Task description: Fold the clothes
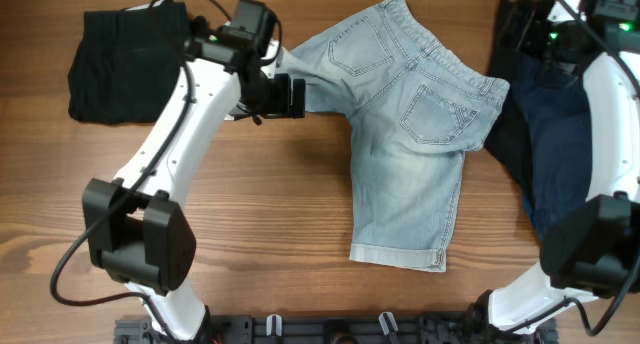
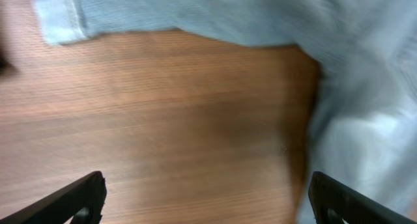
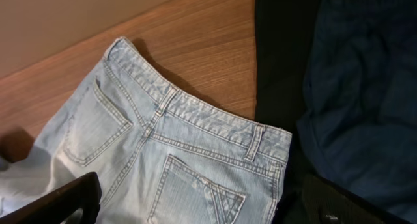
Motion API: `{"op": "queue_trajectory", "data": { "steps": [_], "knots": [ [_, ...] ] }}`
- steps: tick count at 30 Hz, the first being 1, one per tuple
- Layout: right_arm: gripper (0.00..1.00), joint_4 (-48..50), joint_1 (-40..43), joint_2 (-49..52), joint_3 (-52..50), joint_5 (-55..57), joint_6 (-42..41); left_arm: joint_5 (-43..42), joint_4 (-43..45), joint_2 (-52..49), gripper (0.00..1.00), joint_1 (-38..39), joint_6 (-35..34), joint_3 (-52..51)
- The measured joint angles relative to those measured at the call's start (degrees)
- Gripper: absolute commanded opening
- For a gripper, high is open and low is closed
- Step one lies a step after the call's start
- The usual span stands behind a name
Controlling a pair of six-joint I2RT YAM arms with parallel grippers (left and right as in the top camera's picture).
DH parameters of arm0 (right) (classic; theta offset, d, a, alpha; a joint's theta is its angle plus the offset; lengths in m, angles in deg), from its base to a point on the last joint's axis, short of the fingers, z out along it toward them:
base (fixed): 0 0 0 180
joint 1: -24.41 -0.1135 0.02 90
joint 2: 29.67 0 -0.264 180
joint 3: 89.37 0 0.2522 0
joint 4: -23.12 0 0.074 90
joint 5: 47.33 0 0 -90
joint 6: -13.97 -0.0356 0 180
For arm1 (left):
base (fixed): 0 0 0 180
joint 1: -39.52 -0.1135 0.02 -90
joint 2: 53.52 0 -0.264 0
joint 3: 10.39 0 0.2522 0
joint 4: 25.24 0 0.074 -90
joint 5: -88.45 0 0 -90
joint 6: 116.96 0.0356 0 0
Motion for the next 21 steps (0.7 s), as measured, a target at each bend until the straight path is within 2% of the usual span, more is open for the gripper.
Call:
{"op": "queue_trajectory", "data": {
  "steps": [2, 7, 10, 13, 19, 21],
  "knots": [
    [1.0, -1.0, 0.1, -0.1, 0.0, -1.0, 0.2, 3.7, 4.3, -0.9, 0.96, -1.3, -0.2, -2.8],
    [1.0, -1.5, 0.1, -0.1, 0.0, -1.9, 0.8, 6.2, 14.1, -5.2, 0.94, -7.6, 0.4, -6.3],
    [1.0, -1.5, 0.1, -0.1, 0.0, -2.0, 1.2, 5.9, 19.9, -6.8, 0.77, -10.1, 1.4, -6.4],
    [1.0, -1.5, 0.1, -0.1, 0.0, -2.0, 1.2, 5.6, 22.8, -7.7, 0.73, -10.2, 1.0, -6.4],
    [1.0, -2.4, 0.1, -0.1, 0.0, -2.0, 1.2, 4.2, 23.8, -12.2, 0.73, -9.8, -0.3, -6.4],
    [1.0, -2.4, 0.1, -0.1, 0.0, -2.0, 1.2, 3.9, 23.8, -14.8, 0.76, -9.8, -0.5, -6.5]
  ]
}}
